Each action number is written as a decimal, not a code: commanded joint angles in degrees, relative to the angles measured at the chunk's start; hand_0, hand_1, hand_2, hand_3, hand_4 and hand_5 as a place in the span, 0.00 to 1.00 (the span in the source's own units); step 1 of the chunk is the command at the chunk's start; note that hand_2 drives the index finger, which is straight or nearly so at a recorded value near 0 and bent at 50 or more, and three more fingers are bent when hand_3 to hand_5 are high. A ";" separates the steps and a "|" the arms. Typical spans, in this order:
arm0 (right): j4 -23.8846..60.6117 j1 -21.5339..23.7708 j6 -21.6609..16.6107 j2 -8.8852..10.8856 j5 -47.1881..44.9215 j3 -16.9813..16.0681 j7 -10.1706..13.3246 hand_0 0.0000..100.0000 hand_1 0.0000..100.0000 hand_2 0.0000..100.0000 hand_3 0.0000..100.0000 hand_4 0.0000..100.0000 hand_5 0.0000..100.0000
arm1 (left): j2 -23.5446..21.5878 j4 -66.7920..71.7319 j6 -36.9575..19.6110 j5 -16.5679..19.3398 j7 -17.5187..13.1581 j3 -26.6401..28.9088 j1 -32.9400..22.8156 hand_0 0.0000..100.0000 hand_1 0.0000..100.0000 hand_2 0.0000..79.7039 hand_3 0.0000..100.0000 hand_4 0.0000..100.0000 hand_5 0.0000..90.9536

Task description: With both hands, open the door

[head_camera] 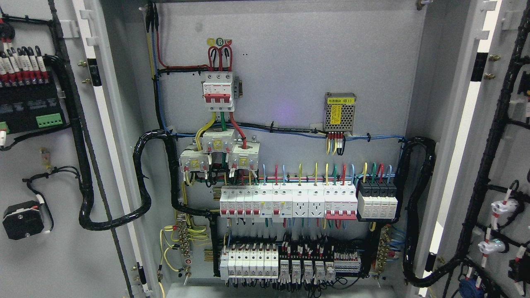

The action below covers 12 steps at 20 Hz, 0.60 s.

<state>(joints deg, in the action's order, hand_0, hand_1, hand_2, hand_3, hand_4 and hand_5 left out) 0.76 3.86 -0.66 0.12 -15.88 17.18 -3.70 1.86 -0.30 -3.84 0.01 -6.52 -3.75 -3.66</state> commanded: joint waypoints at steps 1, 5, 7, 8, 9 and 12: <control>1.17 0.09 -0.05 -0.83 0.15 -0.04 -0.43 0.38 0.00 0.00 0.00 0.00 0.00 | 0.16 -0.22 -0.02 -0.09 -0.25 0.14 0.05 0.00 0.00 0.00 0.00 0.00 0.00; 1.17 0.09 -0.13 -0.74 0.15 -0.13 -0.61 0.38 0.00 0.00 0.00 0.00 0.00 | 0.16 -0.23 -0.02 -0.09 -0.25 0.23 -0.03 0.00 0.00 0.00 0.00 0.00 0.00; 1.17 0.09 -0.13 -0.74 0.15 -0.13 -0.78 0.38 0.00 0.00 0.00 0.00 0.00 | 0.16 -0.23 -0.02 -0.09 -0.25 0.23 -0.03 0.00 0.00 0.00 0.00 0.00 0.00; 1.17 0.09 -0.13 -0.74 0.15 -0.13 -0.87 0.38 0.00 0.00 0.00 0.00 0.00 | 0.16 -0.23 -0.02 -0.09 -0.25 0.23 0.05 0.00 0.00 0.00 0.00 0.00 0.00; 1.17 0.09 -0.13 -0.65 0.15 -0.13 -0.87 0.38 0.00 0.00 0.00 0.00 0.00 | 0.16 -0.23 -0.02 -0.09 -0.25 0.23 0.05 0.00 0.00 0.00 0.00 0.00 0.00; 1.26 0.09 -0.13 -0.74 0.15 -0.13 -0.87 0.38 0.00 0.00 0.00 0.00 0.00 | 0.16 -0.23 -0.02 -0.09 -0.25 0.23 -0.03 0.00 0.00 0.00 0.00 0.00 0.00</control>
<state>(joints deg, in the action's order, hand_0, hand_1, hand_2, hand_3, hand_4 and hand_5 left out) 0.66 3.96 -0.83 0.04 -15.72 17.12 -4.53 1.97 -0.10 -3.85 0.00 -6.77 -3.60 -3.66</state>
